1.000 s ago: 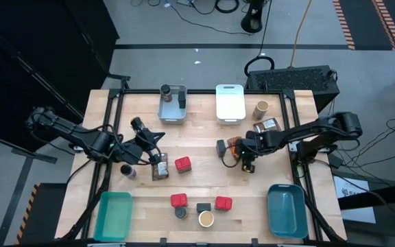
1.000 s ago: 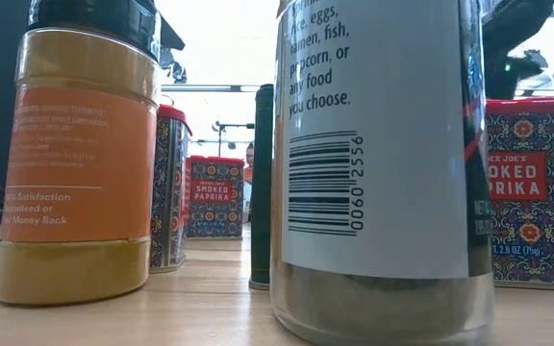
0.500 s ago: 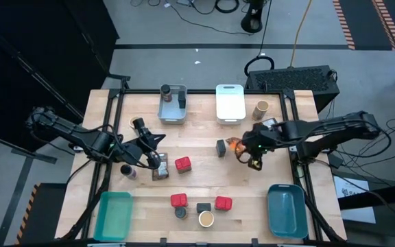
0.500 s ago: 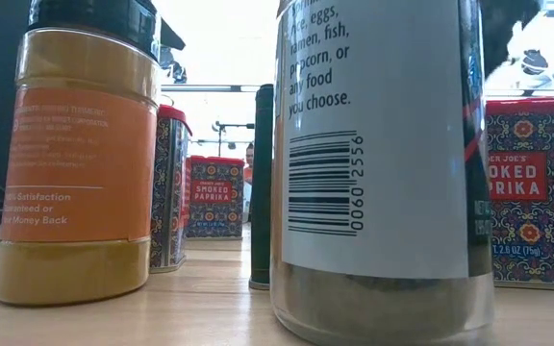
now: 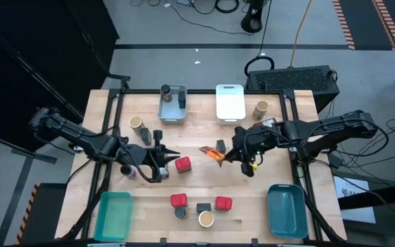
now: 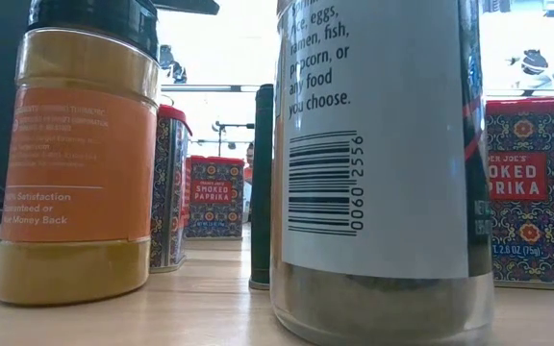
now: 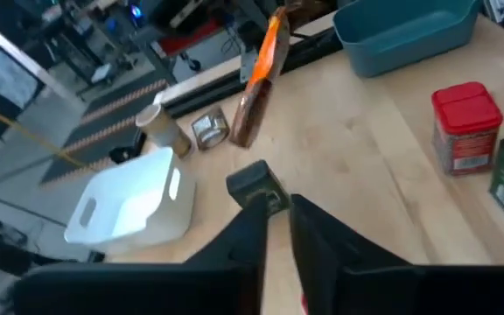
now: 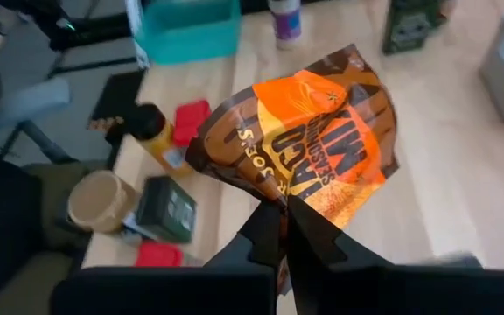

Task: Sort spices by type
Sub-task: Put the orange spice pack into the green bin

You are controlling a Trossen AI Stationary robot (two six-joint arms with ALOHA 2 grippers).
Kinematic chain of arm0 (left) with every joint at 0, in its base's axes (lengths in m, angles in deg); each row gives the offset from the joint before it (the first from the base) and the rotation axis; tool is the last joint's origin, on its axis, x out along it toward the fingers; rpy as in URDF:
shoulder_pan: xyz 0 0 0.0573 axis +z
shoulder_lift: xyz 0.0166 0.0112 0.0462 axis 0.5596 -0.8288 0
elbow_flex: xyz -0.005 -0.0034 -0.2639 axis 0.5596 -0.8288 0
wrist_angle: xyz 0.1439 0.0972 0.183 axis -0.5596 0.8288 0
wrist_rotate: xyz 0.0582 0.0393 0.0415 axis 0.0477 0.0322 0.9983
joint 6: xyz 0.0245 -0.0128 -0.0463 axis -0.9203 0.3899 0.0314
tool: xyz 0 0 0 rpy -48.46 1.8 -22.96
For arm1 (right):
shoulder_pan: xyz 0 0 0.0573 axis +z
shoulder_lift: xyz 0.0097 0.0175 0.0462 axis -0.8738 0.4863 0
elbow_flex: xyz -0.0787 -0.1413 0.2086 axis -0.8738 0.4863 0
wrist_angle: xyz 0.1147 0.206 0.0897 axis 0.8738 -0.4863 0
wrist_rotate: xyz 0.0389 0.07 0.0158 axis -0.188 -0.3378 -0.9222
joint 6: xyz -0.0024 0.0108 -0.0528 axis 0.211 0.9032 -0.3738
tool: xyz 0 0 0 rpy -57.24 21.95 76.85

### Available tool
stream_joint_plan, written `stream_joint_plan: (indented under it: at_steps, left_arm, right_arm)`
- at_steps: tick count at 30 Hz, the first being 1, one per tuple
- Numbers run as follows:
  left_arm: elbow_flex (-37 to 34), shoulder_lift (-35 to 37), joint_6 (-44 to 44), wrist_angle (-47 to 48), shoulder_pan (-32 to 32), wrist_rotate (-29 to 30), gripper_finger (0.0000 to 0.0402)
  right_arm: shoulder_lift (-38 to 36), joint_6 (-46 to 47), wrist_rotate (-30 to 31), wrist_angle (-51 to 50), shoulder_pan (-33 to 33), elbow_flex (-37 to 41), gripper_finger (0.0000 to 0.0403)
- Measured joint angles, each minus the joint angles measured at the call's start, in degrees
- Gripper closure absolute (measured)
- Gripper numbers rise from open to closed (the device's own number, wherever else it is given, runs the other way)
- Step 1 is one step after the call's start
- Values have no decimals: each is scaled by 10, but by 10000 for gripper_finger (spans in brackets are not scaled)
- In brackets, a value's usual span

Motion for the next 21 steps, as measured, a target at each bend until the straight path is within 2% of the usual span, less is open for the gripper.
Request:
stream_joint_plan:
  at_steps: [5,8,21]
  left_arm:
    - [0,-24,-16,-42,0,0,261]
    - [0,-31,-16,-44,0,0,233]
    - [0,-86,-11,-84,27,2,223]
  right_arm:
    - [43,15,-12,50,-2,0,403]
    - [61,23,-13,67,-7,0,403]
    - [94,-6,-17,142,-17,0,403]
